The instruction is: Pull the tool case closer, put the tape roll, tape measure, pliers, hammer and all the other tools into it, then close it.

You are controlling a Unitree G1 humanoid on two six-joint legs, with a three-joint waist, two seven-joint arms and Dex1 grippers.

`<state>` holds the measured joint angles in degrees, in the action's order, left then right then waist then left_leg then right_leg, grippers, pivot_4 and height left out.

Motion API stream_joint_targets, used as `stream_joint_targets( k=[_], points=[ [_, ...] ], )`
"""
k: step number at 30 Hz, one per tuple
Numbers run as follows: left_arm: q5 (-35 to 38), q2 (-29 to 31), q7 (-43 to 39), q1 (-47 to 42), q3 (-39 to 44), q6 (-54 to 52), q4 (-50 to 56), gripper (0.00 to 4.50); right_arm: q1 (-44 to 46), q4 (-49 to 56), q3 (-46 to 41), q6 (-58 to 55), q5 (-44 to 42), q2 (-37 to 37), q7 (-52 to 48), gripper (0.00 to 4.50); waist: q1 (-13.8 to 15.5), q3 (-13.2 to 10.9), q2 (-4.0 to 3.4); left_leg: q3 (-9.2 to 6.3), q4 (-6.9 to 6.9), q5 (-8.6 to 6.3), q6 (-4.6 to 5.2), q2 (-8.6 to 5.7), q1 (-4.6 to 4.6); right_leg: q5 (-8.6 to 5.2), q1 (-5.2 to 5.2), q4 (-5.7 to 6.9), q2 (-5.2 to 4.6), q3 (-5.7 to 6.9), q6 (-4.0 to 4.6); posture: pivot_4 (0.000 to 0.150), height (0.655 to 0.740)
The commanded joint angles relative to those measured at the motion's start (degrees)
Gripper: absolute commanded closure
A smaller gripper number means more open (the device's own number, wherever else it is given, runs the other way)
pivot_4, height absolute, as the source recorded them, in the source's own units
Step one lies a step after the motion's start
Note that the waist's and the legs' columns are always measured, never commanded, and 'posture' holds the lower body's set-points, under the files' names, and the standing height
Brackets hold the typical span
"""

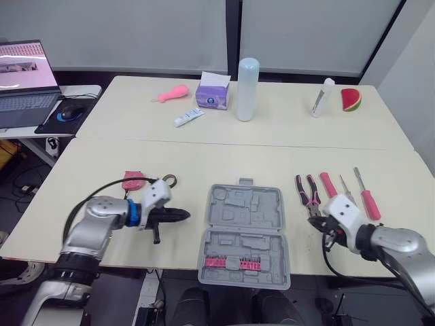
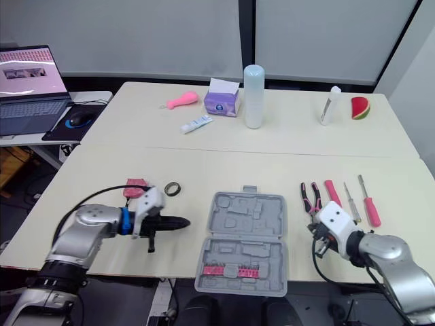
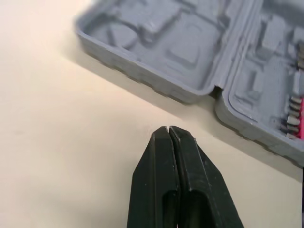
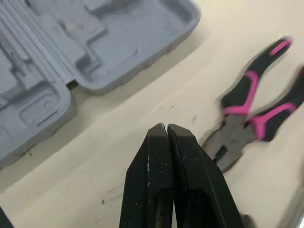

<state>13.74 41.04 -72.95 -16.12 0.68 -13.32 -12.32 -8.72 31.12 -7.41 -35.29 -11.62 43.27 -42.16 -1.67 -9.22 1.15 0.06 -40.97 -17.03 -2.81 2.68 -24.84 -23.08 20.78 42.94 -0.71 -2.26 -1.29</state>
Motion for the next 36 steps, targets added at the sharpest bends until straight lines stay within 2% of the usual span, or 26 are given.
stream_joint_targets(
  k=[1,5,8,12,14,20,21,28,31,36],
  points=[
    [4.4,2.2,3.0,3.9,9.4,2.3,1.0,4.50,-4.1,3.8,-9.9,6.1,-3.3,-0.5,-1.8,4.49,0.0,0.0,0.00,0.00,0.00,0.00,0.00,0.00,0.00,0.00,-0.01,-0.02,0.00,0.01,0.00,0.150,0.6921],
    [6.7,3.5,8.2,10.3,17.8,0.1,-0.2,4.50,-9.5,3.7,-19.5,9.5,-5.5,-0.9,-3.4,4.49,-0.1,0.0,-0.01,0.00,0.03,-0.02,0.03,0.02,0.07,0.00,-0.05,-0.02,0.00,0.01,0.00,0.150,0.6921],
    [7.9,3.1,12.0,15.1,23.8,0.1,-1.9,3.94,-14.0,3.2,-26.1,10.9,-6.7,-2.3,-4.0,4.50,-0.1,0.0,0.00,-0.02,0.04,-0.03,0.04,0.01,0.10,0.00,-0.11,-0.04,0.00,0.02,0.00,0.150,0.6921],
    [9.4,2.0,16.8,19.9,29.2,-0.4,-3.6,2.67,-19.6,1.0,-32.5,12.6,-7.3,-5.4,-3.6,4.50,0.0,0.0,0.01,-0.10,0.06,-0.03,0.05,0.01,0.14,0.00,-0.22,-0.10,0.00,0.08,0.00,0.150,0.6921],
    [9.2,1.7,17.5,22.5,30.0,0.9,-3.2,2.04,-21.5,-0.2,-34.1,13.6,-7.4,-6.9,-3.4,4.00,0.0,0.0,0.00,-0.08,0.07,-0.04,0.05,-0.01,0.23,0.00,-0.33,-0.17,-0.01,0.05,-0.01,0.150,0.6921],
    [9.9,1.7,18.4,25.0,30.4,1.4,-3.4,0.11,-25.3,-1.0,-33.0,16.6,-7.0,-7.4,-5.7,2.89,-0.1,0.0,0.00,-0.01,0.23,-0.05,0.05,0.00,0.79,-0.02,-0.84,-0.36,0.00,0.01,-0.01,0.150,0.6921],
    [10.0,1.8,18.4,25.2,30.4,1.4,-3.4,0.00,-25.6,-0.9,-32.7,16.5,-7.1,-7.3,-5.8,2.74,-0.1,0.0,0.01,0.01,0.25,-0.05,0.05,0.00,0.84,-0.02,-0.90,-0.38,0.00,-0.01,-0.01,0.150,0.6921],
    [10.5,1.7,18.8,26.1,30.7,1.7,-2.5,0.00,-27.3,-1.9,-31.8,16.5,-6.8,-6.6,-6.9,1.11,-0.1,0.0,0.00,-0.04,0.30,-0.06,0.05,0.01,0.97,-0.02,-1.18,-0.66,0.00,0.03,-0.01,0.150,0.6921],
    [11.0,1.5,19.3,27.3,31.3,1.6,-1.6,0.00,-27.2,-2.8,-31.6,17.5,-6.4,-7.2,-6.4,0.11,-0.1,0.0,0.01,-0.05,0.30,-0.07,0.05,0.01,0.97,-0.02,-1.23,-0.76,0.00,0.04,-0.01,0.150,0.6921],
    [11.6,1.8,20.1,29.0,31.4,1.6,0.9,0.00,-25.9,-4.1,-30.8,21.1,-5.7,-7.4,-6.2,0.02,-0.1,0.0,0.01,-0.04,0.33,-0.09,0.08,0.01,0.97,-0.02,-1.26,-0.85,0.00,0.03,-0.01,0.150,0.6921]
  ],
)
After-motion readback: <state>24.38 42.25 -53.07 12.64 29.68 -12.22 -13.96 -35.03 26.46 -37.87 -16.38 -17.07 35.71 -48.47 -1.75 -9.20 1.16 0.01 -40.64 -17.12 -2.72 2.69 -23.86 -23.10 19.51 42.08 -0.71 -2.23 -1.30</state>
